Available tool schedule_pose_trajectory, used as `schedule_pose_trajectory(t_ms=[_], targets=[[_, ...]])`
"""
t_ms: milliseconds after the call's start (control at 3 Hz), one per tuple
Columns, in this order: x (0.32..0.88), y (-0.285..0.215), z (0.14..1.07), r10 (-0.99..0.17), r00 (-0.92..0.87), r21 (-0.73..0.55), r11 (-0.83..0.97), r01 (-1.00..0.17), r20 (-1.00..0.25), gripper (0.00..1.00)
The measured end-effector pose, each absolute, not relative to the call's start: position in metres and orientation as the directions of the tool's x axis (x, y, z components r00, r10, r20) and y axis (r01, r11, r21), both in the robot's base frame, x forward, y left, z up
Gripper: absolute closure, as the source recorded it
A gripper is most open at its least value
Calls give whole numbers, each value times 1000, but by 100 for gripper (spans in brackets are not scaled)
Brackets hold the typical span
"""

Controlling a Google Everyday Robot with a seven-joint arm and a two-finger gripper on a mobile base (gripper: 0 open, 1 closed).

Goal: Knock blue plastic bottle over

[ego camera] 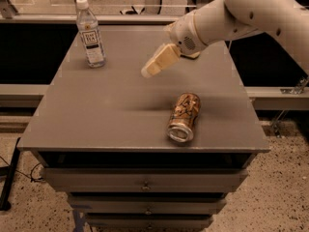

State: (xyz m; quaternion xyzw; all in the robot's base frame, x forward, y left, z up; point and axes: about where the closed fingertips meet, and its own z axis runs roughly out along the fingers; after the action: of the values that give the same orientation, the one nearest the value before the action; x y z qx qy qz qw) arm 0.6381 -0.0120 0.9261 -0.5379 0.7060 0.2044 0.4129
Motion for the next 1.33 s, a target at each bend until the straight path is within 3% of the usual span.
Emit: schedule_pose_trajectory(t_ms=[1333], targets=[[726,119,866,-375,1,-118,290,-950,-927,0]])
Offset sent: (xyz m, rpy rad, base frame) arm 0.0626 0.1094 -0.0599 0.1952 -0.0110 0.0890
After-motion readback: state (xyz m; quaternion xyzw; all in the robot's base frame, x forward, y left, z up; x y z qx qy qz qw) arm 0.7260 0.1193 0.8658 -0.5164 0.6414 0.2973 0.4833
